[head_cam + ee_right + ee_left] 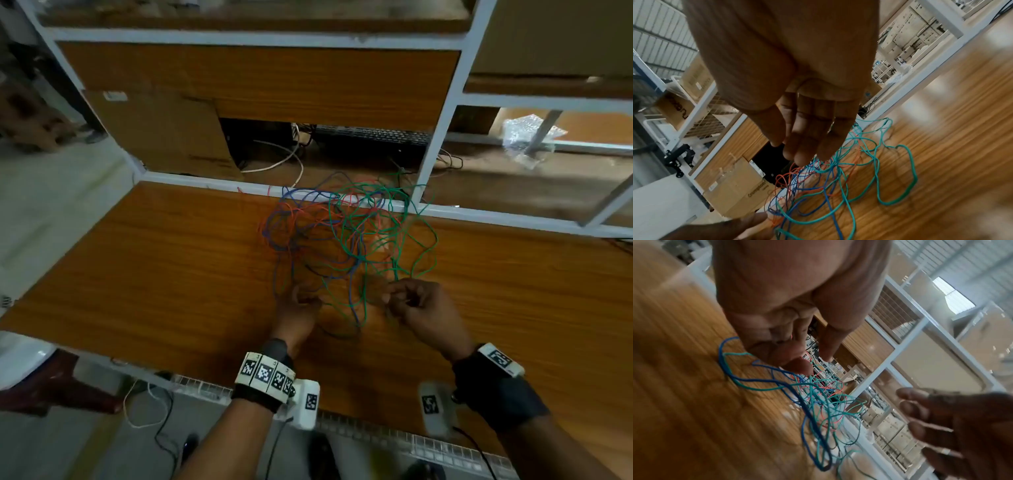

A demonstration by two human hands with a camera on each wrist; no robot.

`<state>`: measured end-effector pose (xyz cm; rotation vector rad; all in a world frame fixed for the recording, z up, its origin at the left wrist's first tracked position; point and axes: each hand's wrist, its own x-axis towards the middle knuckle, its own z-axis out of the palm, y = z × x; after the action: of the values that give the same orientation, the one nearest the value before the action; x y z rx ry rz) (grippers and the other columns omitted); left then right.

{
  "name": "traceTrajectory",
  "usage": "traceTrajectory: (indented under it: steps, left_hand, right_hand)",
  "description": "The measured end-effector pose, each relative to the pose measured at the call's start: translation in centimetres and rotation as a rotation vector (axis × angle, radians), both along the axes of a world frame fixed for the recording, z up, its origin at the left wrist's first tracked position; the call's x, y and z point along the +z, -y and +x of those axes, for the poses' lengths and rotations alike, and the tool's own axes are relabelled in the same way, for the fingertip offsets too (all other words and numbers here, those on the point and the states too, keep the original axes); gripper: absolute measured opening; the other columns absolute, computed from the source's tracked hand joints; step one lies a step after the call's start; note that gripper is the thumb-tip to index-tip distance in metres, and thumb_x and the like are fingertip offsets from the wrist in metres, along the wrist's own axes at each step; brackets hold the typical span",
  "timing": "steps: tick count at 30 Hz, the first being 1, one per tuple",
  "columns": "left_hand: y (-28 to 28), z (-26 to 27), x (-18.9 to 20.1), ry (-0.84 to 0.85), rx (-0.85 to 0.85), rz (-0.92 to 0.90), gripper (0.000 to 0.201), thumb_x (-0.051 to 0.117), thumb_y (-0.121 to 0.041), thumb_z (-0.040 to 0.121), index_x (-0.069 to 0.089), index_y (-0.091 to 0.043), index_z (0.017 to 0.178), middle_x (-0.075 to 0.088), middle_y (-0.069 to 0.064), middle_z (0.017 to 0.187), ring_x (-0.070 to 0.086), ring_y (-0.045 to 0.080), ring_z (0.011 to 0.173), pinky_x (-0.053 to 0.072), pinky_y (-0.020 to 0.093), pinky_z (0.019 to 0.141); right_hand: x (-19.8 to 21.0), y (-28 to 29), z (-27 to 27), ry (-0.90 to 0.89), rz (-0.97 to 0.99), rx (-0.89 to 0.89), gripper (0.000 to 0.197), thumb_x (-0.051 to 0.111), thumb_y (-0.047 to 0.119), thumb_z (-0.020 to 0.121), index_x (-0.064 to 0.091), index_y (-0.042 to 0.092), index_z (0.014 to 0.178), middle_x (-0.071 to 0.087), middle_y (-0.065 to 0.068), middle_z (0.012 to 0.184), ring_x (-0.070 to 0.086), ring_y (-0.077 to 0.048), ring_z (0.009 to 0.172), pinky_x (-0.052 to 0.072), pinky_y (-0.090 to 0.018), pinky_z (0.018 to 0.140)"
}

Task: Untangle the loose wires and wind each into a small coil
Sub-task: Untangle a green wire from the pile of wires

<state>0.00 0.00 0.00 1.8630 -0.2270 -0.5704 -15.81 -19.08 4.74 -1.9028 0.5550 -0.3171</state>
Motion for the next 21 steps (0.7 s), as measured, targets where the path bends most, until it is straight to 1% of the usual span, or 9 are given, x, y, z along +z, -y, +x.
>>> traceTrajectory:
  steps: [2, 4, 6, 9, 13, 15, 17, 19, 21]
  left_hand:
    - [0.5, 0.6, -0.4, -0.044, 0.058, -0.020, 0.035, 0.073, -0.014, 0.088, 0.064, -0.020, 0.121, 0.072, -0.003, 0.108, 0.068, 0.016, 0.095, 0.055, 0.036, 0.078]
    - [0.5, 0.6, -0.4, -0.060, 0.053, 0.001, 0.030, 0.074, -0.016, 0.087, 0.067, -0.021, 0.115, 0.073, -0.001, 0.106, 0.069, 0.018, 0.096, 0.057, 0.042, 0.082]
    - [0.4, 0.4, -0.5, -0.065, 0.022, 0.015, 0.018, 0.074, -0.013, 0.088, 0.070, -0.023, 0.102, 0.072, -0.003, 0.099, 0.068, 0.016, 0.096, 0.056, 0.043, 0.087]
    - [0.3, -0.1, -0.9, -0.061, -0.067, 0.060, 0.017, 0.075, -0.015, 0.078, 0.070, -0.028, 0.088, 0.073, -0.006, 0.093, 0.069, 0.014, 0.096, 0.056, 0.041, 0.087]
    - [0.6, -0.6, -1.3, -0.030, -0.114, 0.103, 0.025, 0.082, -0.023, 0.074, 0.073, -0.027, 0.097, 0.074, -0.004, 0.093, 0.070, 0.014, 0.093, 0.059, 0.043, 0.087]
    - [0.6, -0.5, -1.6, -0.019, -0.101, 0.129, 0.025, 0.082, -0.021, 0.080, 0.072, -0.022, 0.104, 0.073, -0.003, 0.096, 0.069, 0.015, 0.095, 0.059, 0.042, 0.086]
    - [0.6, -0.4, -1.4, 0.027, -0.108, 0.133, 0.026, 0.080, -0.027, 0.082, 0.071, -0.023, 0.106, 0.072, -0.005, 0.098, 0.069, 0.015, 0.094, 0.059, 0.042, 0.085]
    - [0.9, -0.5, -0.4, 0.204, -0.136, 0.153, 0.036, 0.078, -0.038, 0.079, 0.069, -0.025, 0.111, 0.072, -0.006, 0.101, 0.069, 0.014, 0.092, 0.057, 0.036, 0.084]
    - [2.1, -1.1, 1.5, 0.388, -0.175, 0.107, 0.045, 0.079, -0.034, 0.081, 0.066, -0.024, 0.122, 0.068, -0.010, 0.110, 0.066, 0.006, 0.094, 0.051, 0.020, 0.085]
  right_hand:
    - [-1.1, 0.1, 1.3, -0.025, -0.020, -0.023, 0.015, 0.076, 0.010, 0.092, 0.074, 0.025, 0.088, 0.072, -0.002, 0.070, 0.058, -0.008, 0.056, 0.046, -0.030, 0.058]
    - [-2.7, 0.1, 3.0, -0.071, -0.132, -0.017, 0.014, 0.079, 0.016, 0.087, 0.076, 0.030, 0.089, 0.075, 0.002, 0.077, 0.065, -0.007, 0.064, 0.051, -0.029, 0.063]
    - [-4.2, 0.4, 5.1, -0.157, -0.263, 0.073, 0.023, 0.077, 0.025, 0.084, 0.077, 0.032, 0.105, 0.079, 0.003, 0.095, 0.071, -0.012, 0.086, 0.055, -0.032, 0.075]
    - [-4.7, 0.8, 8.1, -0.343, -0.450, 0.361, 0.051, 0.069, 0.018, 0.083, 0.066, 0.028, 0.133, 0.074, -0.003, 0.121, 0.070, -0.025, 0.110, 0.052, -0.032, 0.086]
    - [-4.1, 0.9, 8.8, -0.402, -0.531, 0.494, 0.055, 0.071, 0.020, 0.081, 0.063, 0.028, 0.134, 0.072, -0.002, 0.111, 0.070, -0.025, 0.099, 0.050, -0.031, 0.073]
    - [-3.2, 1.6, 7.7, -0.315, -0.507, 0.442, 0.037, 0.071, 0.011, 0.080, 0.074, 0.023, 0.114, 0.075, 0.003, 0.100, 0.072, -0.020, 0.091, 0.055, -0.034, 0.074]
    - [-1.4, 2.5, 6.0, -0.160, -0.414, 0.299, 0.025, 0.072, 0.004, 0.084, 0.078, 0.024, 0.098, 0.077, 0.005, 0.092, 0.070, -0.009, 0.081, 0.055, -0.029, 0.073]
    - [1.7, 3.3, 4.1, 0.002, -0.133, 0.114, 0.022, 0.075, 0.001, 0.090, 0.073, 0.023, 0.092, 0.074, 0.009, 0.077, 0.064, 0.001, 0.068, 0.049, -0.022, 0.063]
    - [5.5, 4.1, 2.0, 0.201, 0.164, -0.023, 0.016, 0.070, -0.002, 0.093, 0.068, 0.014, 0.094, 0.076, 0.006, 0.077, 0.066, -0.002, 0.067, 0.050, -0.020, 0.058]
